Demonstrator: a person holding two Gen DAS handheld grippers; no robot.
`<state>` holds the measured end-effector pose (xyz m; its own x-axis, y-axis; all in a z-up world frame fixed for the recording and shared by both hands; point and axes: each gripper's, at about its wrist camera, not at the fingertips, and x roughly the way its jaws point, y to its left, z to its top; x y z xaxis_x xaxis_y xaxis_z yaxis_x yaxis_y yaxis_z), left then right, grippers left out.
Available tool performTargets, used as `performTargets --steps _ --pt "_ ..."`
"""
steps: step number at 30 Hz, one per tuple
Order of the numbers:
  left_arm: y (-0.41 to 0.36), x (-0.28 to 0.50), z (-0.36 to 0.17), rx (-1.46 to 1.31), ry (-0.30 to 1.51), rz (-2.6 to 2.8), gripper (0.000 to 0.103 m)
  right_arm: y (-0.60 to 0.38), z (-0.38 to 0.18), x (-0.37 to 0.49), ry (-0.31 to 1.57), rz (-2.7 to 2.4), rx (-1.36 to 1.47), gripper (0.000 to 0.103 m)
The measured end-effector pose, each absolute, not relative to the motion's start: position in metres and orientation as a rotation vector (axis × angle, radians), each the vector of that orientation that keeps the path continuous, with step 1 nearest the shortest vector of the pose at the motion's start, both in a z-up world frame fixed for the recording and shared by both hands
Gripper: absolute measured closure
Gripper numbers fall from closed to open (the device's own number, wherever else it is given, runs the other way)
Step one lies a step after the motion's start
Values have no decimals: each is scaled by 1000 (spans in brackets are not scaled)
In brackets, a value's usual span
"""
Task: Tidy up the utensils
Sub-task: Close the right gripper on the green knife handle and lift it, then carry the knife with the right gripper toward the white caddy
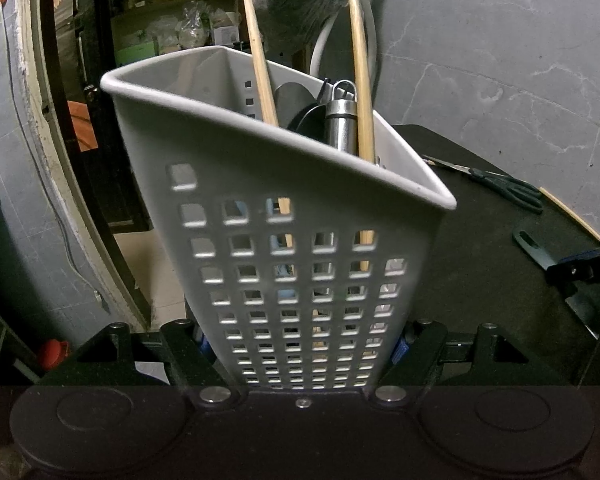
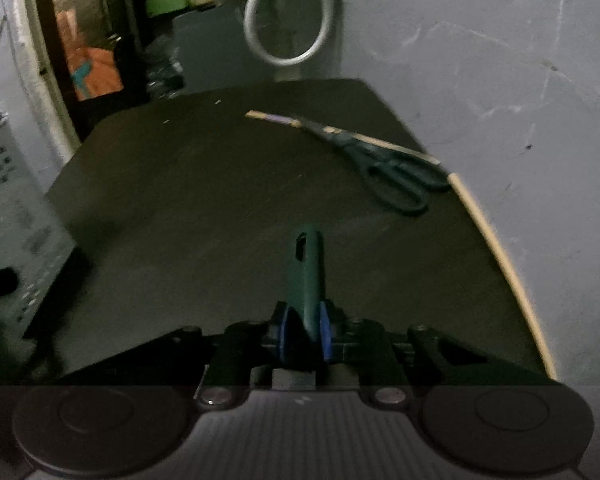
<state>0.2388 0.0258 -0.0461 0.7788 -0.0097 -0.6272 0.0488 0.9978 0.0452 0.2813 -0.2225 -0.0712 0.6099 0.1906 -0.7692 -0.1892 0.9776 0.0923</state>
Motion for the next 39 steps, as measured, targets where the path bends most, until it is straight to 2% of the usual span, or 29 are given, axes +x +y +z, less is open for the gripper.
performTargets --steps 2,5,9,11,17,23,26,34,39 --pt "26 239 -46 57 678 -31 27 -227 -68 286 923 250 39 76" --pt "25 238 -47 55 677 -29 27 -235 -65 296 965 292 80 75" --pt "26 238 -49 47 678 -28 27 -240 -65 306 1007 335 82 86" --pt "27 238 -50 44 677 -27 27 -240 -66 309 1012 348 71 88" --pt "28 238 -52 32 675 -25 27 -216 -60 298 986 360 -139 89" --pt "31 239 -53 25 677 -25 26 -164 -62 263 884 352 -628 91" --pt "31 239 -52 25 676 -26 26 -146 -68 243 837 362 -783 91" --pt "31 240 -52 24 676 -25 26 -131 -76 216 792 362 -948 92" --pt "31 240 -52 24 676 -25 26 -146 -68 236 855 371 -800 92"
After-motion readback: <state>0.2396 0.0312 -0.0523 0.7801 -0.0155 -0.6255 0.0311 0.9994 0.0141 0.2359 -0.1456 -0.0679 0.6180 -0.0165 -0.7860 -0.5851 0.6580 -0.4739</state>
